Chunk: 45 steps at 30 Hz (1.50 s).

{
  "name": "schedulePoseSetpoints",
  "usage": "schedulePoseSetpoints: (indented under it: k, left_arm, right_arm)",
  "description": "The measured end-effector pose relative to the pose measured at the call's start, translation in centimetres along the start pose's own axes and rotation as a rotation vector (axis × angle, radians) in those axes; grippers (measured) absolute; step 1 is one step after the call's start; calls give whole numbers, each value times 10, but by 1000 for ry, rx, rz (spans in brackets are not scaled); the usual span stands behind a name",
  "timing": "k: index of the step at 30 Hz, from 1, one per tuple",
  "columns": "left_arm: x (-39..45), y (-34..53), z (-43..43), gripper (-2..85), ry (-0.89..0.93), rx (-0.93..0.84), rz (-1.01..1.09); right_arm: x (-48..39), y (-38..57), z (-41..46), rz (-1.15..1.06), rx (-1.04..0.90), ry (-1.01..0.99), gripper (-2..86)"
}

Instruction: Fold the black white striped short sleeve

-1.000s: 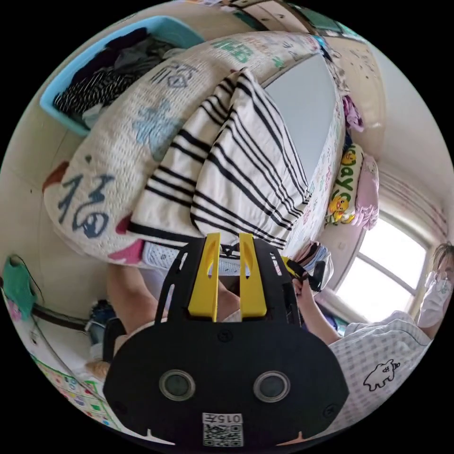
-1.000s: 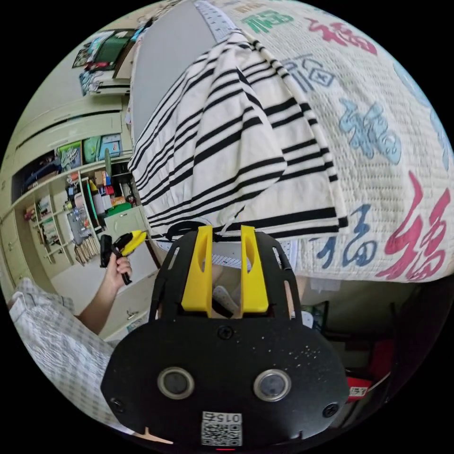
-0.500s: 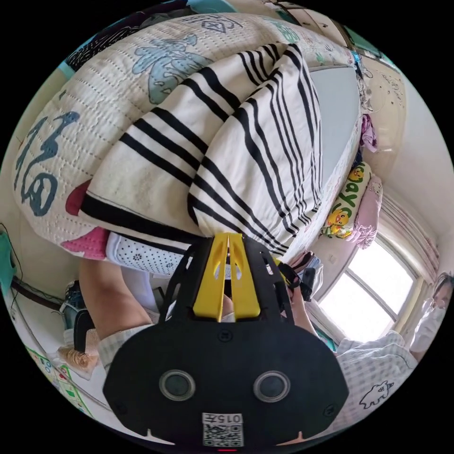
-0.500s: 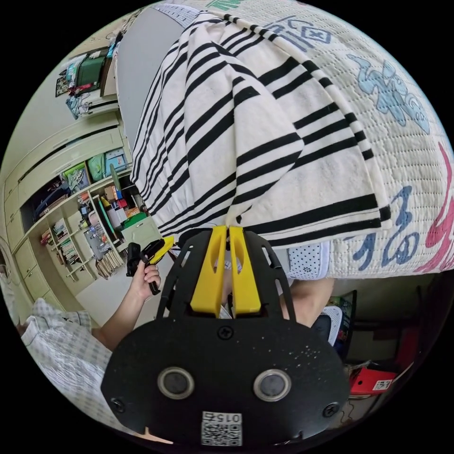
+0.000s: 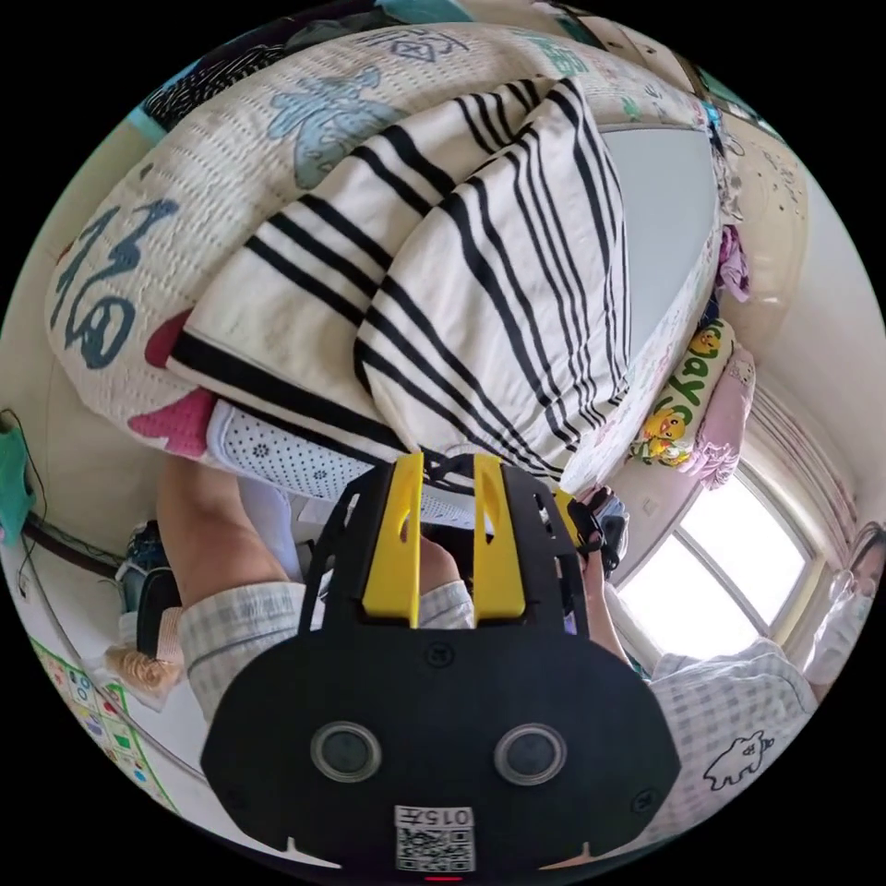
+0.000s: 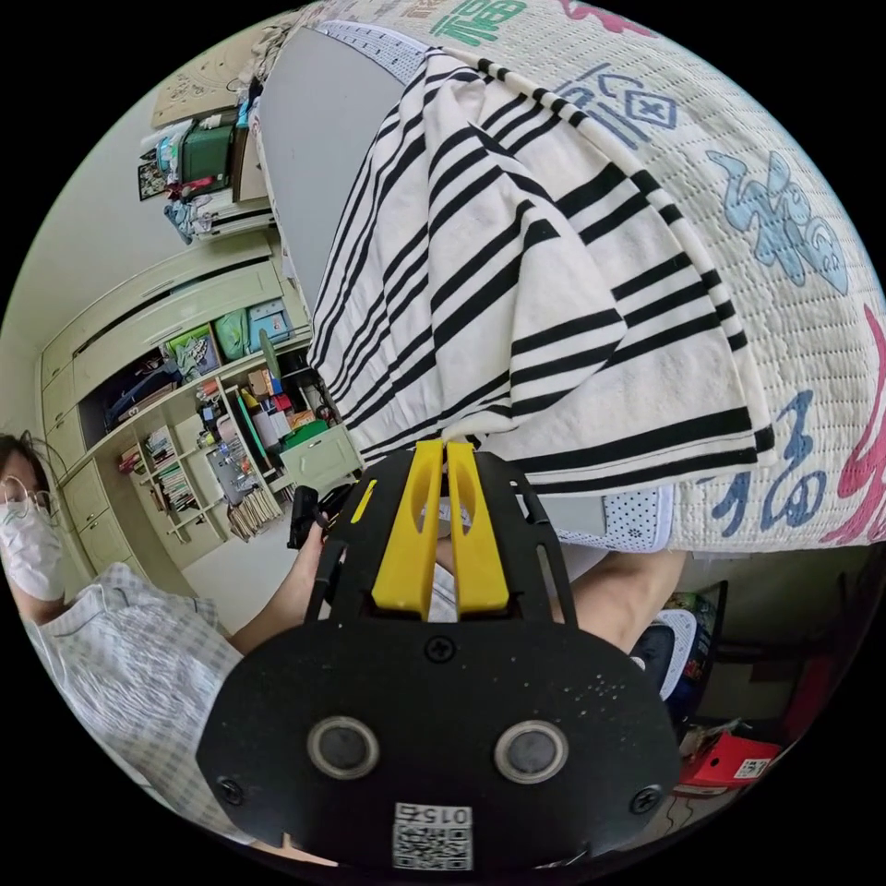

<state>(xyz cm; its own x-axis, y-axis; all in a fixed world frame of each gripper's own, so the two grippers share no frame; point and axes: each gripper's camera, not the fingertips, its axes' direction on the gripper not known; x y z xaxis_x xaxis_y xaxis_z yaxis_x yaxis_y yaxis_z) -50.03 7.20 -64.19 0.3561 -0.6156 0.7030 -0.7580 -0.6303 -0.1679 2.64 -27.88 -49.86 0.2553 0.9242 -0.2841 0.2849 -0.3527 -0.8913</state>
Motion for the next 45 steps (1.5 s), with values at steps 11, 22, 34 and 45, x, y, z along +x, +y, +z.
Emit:
schedulePoseSetpoints:
  k: [11, 22, 34, 45]
  left_arm:
    - [-44, 8, 4, -2, 153, 105, -146]
    - [100, -67, -59, -1, 582, 297, 298]
    - [159, -83, -94, 84, 142, 397, 561]
    - [10, -31, -45, 95, -264, 184, 156]
  right_arm:
    - [20, 11, -3, 16, -47, 0, -2]
    - [-153, -121, -113, -334, 228, -116, 7]
    - [-132, -89, -177, -346, 345, 328, 87]
    - [34, 7, -125, -12, 28, 382, 86]
